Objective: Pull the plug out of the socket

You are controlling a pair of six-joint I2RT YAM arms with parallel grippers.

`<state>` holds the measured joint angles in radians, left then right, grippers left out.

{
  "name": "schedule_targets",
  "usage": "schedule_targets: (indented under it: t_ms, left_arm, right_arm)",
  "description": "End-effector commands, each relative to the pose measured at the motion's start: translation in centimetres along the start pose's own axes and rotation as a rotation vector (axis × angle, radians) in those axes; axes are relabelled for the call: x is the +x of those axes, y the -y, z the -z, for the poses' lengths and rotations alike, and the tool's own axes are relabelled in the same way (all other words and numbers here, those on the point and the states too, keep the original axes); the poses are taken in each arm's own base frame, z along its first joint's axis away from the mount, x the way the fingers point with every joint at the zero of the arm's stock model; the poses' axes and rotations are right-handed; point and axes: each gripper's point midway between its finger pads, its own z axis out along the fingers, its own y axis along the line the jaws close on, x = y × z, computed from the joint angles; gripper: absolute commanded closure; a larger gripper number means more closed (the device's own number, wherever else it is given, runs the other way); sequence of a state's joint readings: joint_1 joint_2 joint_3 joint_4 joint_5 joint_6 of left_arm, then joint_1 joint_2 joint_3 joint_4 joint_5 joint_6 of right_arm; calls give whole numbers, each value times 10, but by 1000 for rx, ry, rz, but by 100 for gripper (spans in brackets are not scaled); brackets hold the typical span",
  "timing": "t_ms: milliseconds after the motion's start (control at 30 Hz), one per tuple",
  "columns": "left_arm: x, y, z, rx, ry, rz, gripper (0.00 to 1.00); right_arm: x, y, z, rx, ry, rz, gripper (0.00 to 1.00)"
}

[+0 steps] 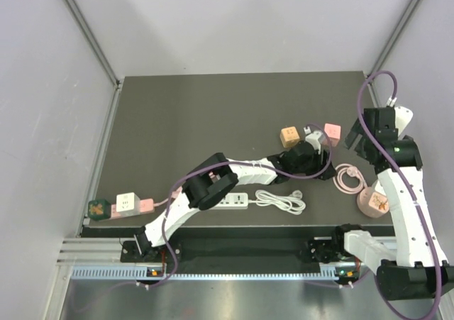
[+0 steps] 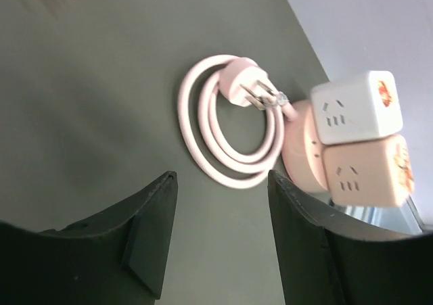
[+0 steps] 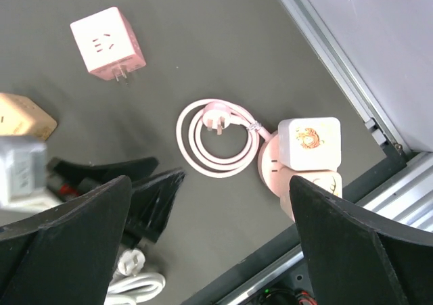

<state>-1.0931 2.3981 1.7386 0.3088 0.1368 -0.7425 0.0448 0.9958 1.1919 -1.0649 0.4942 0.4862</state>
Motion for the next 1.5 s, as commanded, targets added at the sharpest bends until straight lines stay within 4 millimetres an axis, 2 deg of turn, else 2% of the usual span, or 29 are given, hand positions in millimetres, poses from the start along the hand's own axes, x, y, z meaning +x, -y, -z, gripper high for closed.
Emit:
schedule_targets:
  t_ms: [0,133,300,467,700,900,1067,1100,1267,1300,1367,1400,1433,1467]
  left_arm:
    - [-23,18,-16,76,93,14,40]
    - [-17,1,-33,45,97,5,41]
    - [-13,1,-39,60,93,6,46]
    - [3,-7,-45,70,61,34,50]
    - [1,-8,-55,70,58,57,51]
    - [6,-15,-60,68,41,92,59]
    - [3,-13,-56,76,48,86,72]
    - [8,-17,-55,64,43,86,72]
    - [4,-15,-47,57,30,69,77]
    - [9,-24,-43,46,16,69,79]
    - [-9,-8,-30,87,56,29,80]
    - [-2,-19,-22,66,43,17,80]
    - [-20,-5,-10,93,78,-32,79]
    - [-24,-1,-4,101,90,-61,79]
  right_arm:
    - [-9,5,15,-25,25,-14,0]
    - [-1,1,15,-51,-1,-12,0]
    - [2,1,19,-69,-8,-26,0]
    - [0,-2,23,-92,-6,-42,0]
    - [-2,-10,21,-109,-25,-33,0]
    - [-4,-13,21,-126,-25,-26,0]
    - [8,-16,11,-122,-61,-8,0]
    - [10,-16,8,-114,-69,-13,0]
    - [34,-19,-14,-82,-128,-13,0]
    - [37,-19,-18,-71,-136,-40,0]
    - [45,-23,-29,-61,-148,-69,1]
    - [46,-24,-33,-61,-145,-89,2]
    - [46,-26,-36,-55,-140,-123,3]
    - [46,-26,-42,-47,-131,-146,4]
